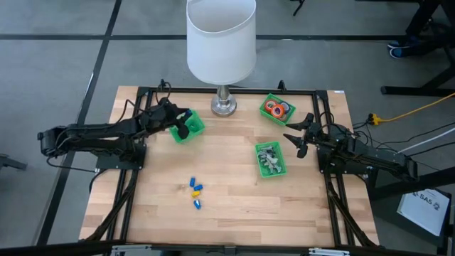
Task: Pick and place Stapler, Stapler remover, tape
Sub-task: Put the blue stapler into the left green bin
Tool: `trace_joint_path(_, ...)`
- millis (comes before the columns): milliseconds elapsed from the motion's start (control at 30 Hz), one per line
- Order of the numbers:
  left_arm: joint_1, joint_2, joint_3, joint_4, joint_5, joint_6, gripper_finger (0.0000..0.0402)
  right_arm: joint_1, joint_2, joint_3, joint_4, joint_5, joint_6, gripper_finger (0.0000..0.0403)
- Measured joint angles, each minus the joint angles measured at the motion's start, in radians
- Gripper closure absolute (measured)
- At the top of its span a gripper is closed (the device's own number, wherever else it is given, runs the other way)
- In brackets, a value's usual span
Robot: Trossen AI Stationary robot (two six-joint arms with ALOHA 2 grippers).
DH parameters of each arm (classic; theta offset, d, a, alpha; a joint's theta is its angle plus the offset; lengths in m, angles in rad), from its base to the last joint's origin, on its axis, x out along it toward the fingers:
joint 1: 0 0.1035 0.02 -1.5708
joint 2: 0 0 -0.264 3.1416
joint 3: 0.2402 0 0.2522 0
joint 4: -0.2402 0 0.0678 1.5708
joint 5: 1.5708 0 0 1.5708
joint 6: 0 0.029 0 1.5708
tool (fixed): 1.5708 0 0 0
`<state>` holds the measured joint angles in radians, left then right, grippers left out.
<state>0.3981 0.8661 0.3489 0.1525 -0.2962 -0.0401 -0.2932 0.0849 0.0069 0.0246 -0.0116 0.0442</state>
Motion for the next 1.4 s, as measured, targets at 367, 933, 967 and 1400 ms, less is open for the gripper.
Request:
trace_joint_path(367,-0.001,0.000,0.000,-0.047,0.000,0.035,0.0232,0.000,0.000,0.000,0.000,0.000,0.000,0.0182)
trace_joint_path(933,-0.173,-0.038,0.000,-0.089,0.391,0.046,0.0227,0.000,0.000,0.000,0.000,0.000,0.000,0.0182)
trace_joint_path(967,-0.190,-0.038,0.000,-0.102,0.437,0.054,0.0228,0.000,0.000,0.000,0.000,0.000,0.000,0.0182)
trace_joint_path(1400,-0.463,-0.036,0.000,-0.188,0.489,-0.436,0.0231,0.000,0.000,0.000,0.000,0.000,0.000,0.0182)
